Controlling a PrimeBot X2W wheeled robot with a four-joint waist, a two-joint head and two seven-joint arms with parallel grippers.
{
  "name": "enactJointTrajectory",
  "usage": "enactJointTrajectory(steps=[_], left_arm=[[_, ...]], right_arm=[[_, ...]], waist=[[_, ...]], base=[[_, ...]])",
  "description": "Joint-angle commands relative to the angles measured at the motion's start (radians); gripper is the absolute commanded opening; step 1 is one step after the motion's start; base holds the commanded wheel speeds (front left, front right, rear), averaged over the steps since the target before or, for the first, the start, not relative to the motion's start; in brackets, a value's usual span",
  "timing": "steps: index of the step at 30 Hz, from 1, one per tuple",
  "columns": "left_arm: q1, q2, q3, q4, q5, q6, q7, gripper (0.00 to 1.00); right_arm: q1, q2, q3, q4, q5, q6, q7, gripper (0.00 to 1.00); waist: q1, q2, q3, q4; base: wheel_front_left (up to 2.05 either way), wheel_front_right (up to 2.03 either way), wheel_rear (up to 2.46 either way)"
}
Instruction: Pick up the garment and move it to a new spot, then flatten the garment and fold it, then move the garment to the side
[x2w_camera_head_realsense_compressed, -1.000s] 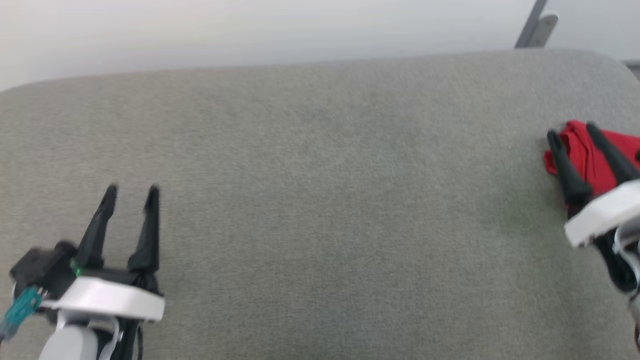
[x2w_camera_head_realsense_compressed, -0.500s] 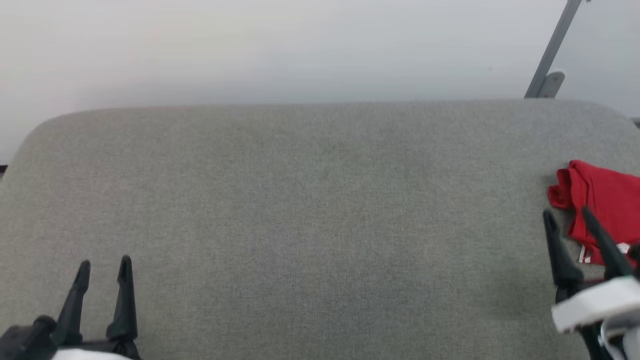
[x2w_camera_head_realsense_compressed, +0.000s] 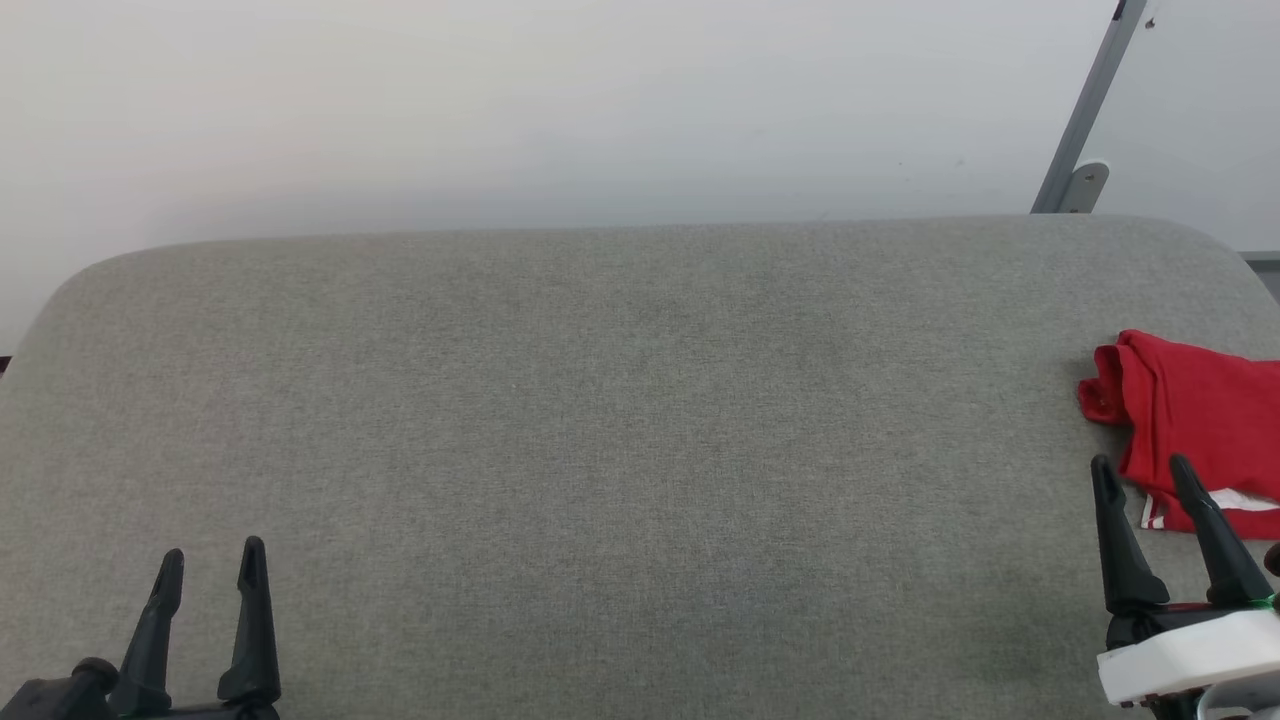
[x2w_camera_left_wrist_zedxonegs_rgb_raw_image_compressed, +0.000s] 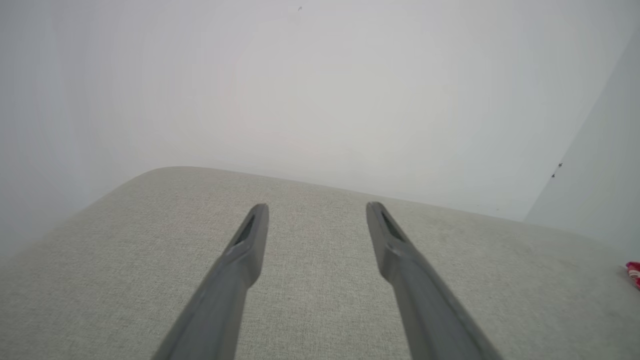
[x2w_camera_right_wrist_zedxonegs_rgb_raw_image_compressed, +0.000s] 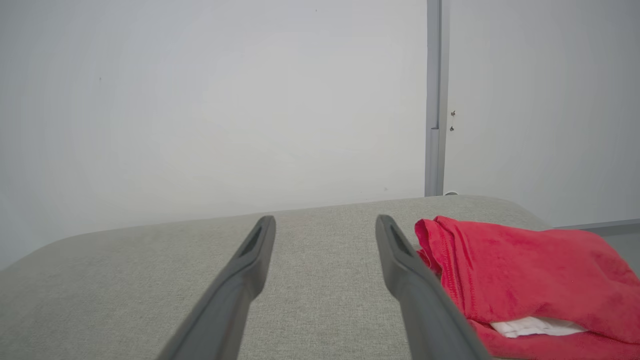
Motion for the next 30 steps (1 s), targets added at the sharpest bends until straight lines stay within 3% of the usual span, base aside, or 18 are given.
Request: enactJointTrajectory(steps=[1, 21, 22, 30], left_arm=[[-0.002, -0.001, 0.003, -0.004, 0.008, -0.002, -0.005, 1.00], [-0.016, -0.022, 0.011, -0.032, 0.058, -0.002, -0.005, 1.00], [-0.005, -0.024, 0.008, -0.018, 0.053, 0.000, 0.002, 0.00], [-0.019, -0.044, 0.003, 0.018, -0.055, 0.000, 0.033, 0.00]], right_arm=[[0.012, 0.005, -0.003, -0.009, -0.007, 0.000, -0.004, 1.00], [0.002, 0.016, 0.009, -0.005, -0.006, 0.000, -0.004, 1.00], [0.004, 0.021, 0.007, 0.008, -0.006, 0.000, 0.001, 0.00], [0.005, 0.050, 0.000, 0.028, 0.091, 0.000, 0.033, 0.00]], waist=[[0.0000, 0.0000, 0.001, -0.002], [0.0000, 0.0000, -0.001, -0.005], [0.0000, 0.0000, -0.002, -0.005], [0.0000, 0.0000, 0.000, -0.006]], base=[[0.00, 0.00, 0.00], [0.00, 0.00, 0.00], [0.00, 0.00, 0.00], [0.00, 0.00, 0.00]])
